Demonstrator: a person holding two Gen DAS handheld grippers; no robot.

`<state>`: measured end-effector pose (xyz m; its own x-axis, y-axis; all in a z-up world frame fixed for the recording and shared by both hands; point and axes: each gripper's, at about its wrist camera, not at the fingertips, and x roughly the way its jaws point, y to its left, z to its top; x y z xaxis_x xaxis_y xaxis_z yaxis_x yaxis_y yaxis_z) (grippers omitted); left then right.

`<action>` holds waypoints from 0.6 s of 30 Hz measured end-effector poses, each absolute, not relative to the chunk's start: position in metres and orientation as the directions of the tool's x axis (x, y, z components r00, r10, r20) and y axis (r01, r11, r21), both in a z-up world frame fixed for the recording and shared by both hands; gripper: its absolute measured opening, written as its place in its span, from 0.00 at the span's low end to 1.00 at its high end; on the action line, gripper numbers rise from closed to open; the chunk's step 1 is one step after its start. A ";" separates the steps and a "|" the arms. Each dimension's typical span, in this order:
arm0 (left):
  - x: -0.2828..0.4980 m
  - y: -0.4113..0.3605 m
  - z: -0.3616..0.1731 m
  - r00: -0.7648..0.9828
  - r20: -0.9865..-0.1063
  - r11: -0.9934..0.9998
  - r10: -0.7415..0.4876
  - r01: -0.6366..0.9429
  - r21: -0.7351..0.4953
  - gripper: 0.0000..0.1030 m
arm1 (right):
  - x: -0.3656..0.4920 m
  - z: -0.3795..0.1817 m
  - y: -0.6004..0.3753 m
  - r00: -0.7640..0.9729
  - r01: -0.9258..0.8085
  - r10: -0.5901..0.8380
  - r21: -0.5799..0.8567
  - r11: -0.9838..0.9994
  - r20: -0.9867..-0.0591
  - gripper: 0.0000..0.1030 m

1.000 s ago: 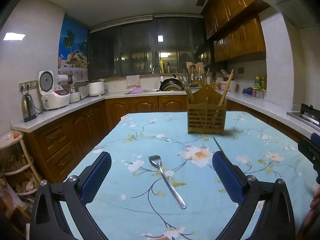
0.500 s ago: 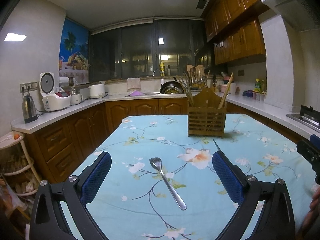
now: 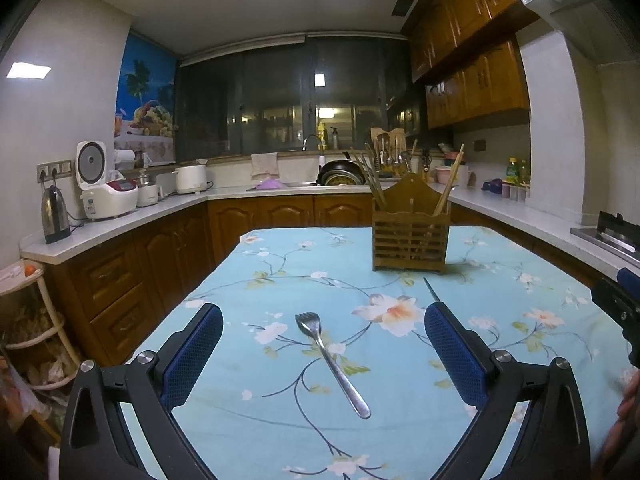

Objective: Organize utensils

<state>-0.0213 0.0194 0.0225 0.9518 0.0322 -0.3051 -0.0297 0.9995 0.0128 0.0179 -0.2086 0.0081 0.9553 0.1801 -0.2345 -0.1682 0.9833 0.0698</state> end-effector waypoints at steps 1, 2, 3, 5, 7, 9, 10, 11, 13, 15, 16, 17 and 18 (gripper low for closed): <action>-0.023 0.019 0.023 0.952 -0.305 0.999 0.033 -0.031 0.012 0.99 | 0.018 0.008 -0.209 0.955 -0.168 0.180 0.070 0.983 -0.234 1.00; -0.023 0.019 0.022 0.952 -0.306 0.999 0.033 -0.031 0.012 0.99 | 0.018 0.008 -0.209 0.955 -0.168 0.180 0.070 0.983 -0.235 1.00; -0.022 0.019 0.023 0.951 -0.308 0.999 0.032 -0.030 0.011 0.99 | 0.018 0.008 -0.209 0.955 -0.168 0.180 0.070 0.983 -0.235 1.00; -0.023 0.017 0.022 0.951 -0.309 0.999 0.033 -0.032 0.011 0.99 | 0.017 0.008 -0.208 0.955 -0.169 0.181 0.071 0.983 -0.235 1.00; -0.022 0.017 0.022 0.949 -0.312 0.999 0.034 -0.033 0.009 0.99 | 0.018 0.008 -0.209 0.955 -0.168 0.179 0.070 0.983 -0.235 1.00; -0.021 0.017 0.022 0.949 -0.313 0.999 0.035 -0.034 0.008 0.99 | 0.018 0.008 -0.209 0.955 -0.168 0.180 0.071 0.983 -0.235 1.00; -0.020 0.017 0.023 0.949 -0.314 0.999 0.034 -0.033 0.008 0.99 | 0.018 0.008 -0.209 0.955 -0.167 0.180 0.071 0.983 -0.235 1.00; -0.021 0.016 0.022 0.949 -0.315 0.999 0.034 -0.033 0.008 0.99 | 0.017 0.008 -0.208 0.955 -0.167 0.180 0.073 0.983 -0.235 1.00; -0.020 0.014 0.022 0.948 -0.316 0.999 0.033 -0.032 0.008 0.99 | 0.018 0.008 -0.209 0.955 -0.167 0.179 0.071 0.983 -0.236 1.00; -0.019 0.013 0.022 0.948 -0.318 0.999 0.032 -0.031 0.008 0.99 | 0.018 0.008 -0.209 0.955 -0.168 0.180 0.071 0.983 -0.235 1.00; -0.019 0.013 0.022 0.948 -0.318 0.999 0.032 -0.032 0.007 0.99 | 0.018 0.008 -0.209 0.955 -0.167 0.179 0.071 0.983 -0.235 1.00; -0.018 0.012 0.022 0.947 -0.319 0.999 0.032 -0.032 0.005 0.99 | 0.017 0.009 -0.208 0.955 -0.168 0.180 0.071 0.983 -0.235 1.00; -0.019 0.012 0.022 0.947 -0.319 0.999 0.033 -0.033 0.005 0.99 | 0.018 0.008 -0.209 0.955 -0.168 0.180 0.071 0.983 -0.236 1.00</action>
